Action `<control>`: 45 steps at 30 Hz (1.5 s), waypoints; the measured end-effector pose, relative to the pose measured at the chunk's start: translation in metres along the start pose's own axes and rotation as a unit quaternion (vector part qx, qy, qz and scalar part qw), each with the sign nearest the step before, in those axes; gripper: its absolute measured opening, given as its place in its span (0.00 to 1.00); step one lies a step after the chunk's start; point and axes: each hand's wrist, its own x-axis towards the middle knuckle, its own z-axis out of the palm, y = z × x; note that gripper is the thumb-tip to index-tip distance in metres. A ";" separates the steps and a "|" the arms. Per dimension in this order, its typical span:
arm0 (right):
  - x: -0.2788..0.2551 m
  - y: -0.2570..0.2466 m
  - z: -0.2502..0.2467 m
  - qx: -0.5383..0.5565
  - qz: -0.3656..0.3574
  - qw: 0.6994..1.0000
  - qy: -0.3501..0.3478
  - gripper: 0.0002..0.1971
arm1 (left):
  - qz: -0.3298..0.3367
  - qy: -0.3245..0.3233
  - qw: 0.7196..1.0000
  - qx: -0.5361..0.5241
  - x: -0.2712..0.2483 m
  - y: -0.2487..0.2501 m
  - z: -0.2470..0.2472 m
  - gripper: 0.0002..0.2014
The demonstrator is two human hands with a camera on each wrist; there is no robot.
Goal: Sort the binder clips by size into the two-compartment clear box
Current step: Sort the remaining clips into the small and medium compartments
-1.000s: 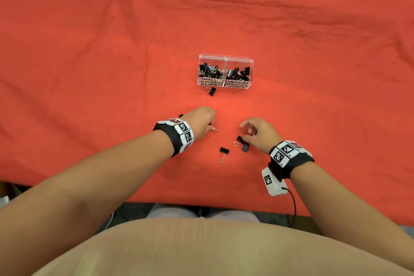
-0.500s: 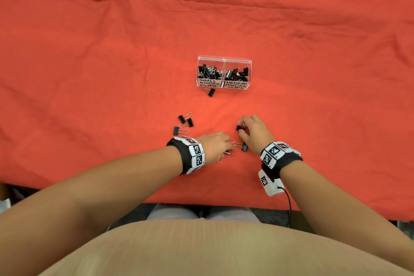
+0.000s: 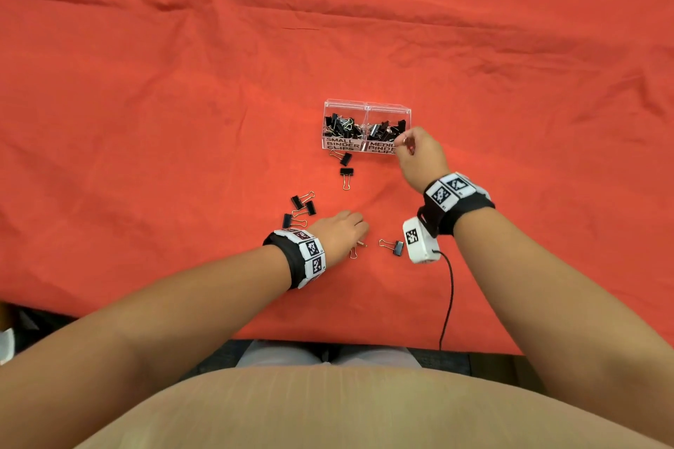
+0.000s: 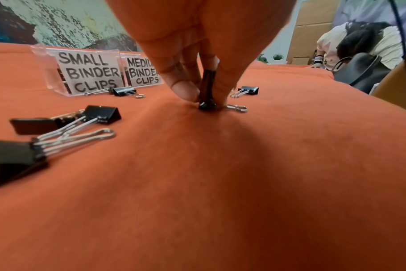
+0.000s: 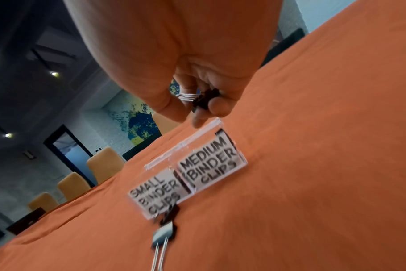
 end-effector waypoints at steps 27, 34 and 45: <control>0.003 0.002 0.071 -0.168 -0.105 0.965 -0.171 0.13 | -0.132 0.108 0.977 -0.129 0.004 -0.052 -0.068 0.05; -0.014 0.019 0.056 -0.112 -0.059 0.980 -0.152 0.05 | -0.204 0.231 0.916 -0.258 0.068 -0.058 -0.122 0.04; 0.035 0.008 -0.029 -0.016 0.004 0.999 0.044 0.03 | -0.246 0.202 0.899 -0.300 0.128 -0.036 -0.131 0.03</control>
